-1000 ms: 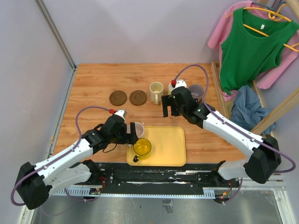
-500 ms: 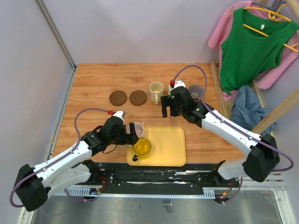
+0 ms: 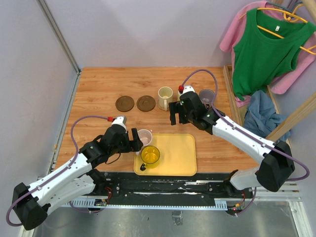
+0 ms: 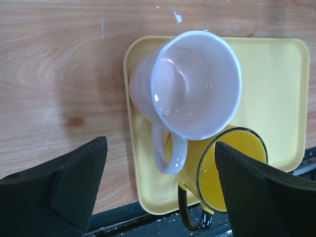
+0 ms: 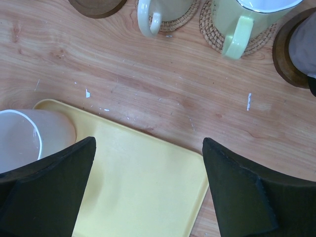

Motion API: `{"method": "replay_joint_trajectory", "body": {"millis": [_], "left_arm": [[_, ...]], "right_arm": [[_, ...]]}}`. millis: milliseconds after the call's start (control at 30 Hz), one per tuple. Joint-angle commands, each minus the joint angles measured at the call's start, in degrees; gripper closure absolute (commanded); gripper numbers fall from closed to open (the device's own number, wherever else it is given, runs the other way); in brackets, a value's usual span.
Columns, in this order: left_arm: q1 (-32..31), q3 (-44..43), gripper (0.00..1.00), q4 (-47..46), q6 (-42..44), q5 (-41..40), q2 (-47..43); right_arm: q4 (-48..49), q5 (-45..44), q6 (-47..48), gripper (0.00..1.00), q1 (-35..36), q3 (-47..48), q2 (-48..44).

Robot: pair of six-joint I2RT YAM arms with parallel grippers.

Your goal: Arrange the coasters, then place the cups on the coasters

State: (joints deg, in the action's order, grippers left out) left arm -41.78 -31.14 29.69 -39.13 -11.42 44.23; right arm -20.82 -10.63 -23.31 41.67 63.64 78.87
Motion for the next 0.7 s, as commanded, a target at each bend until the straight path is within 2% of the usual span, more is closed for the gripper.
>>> {"method": "replay_joint_trajectory", "body": {"millis": [0,533,667], "left_arm": [[-0.73,-2.11,0.09,3.44,-1.73,-3.50,0.54],[-3.59,-0.96,0.11,2.71,-3.55,-2.82,5.17],[-4.28,0.50,0.20,0.31,-3.43,-2.47,5.23]], "right_arm": [[0.54,1.00,-0.64,0.11,-0.54,0.11,0.67],[0.30,2.11,-1.39,0.11,-0.54,0.39,1.91],[0.32,2.06,-1.74,0.11,-0.54,0.26,1.90]]}}
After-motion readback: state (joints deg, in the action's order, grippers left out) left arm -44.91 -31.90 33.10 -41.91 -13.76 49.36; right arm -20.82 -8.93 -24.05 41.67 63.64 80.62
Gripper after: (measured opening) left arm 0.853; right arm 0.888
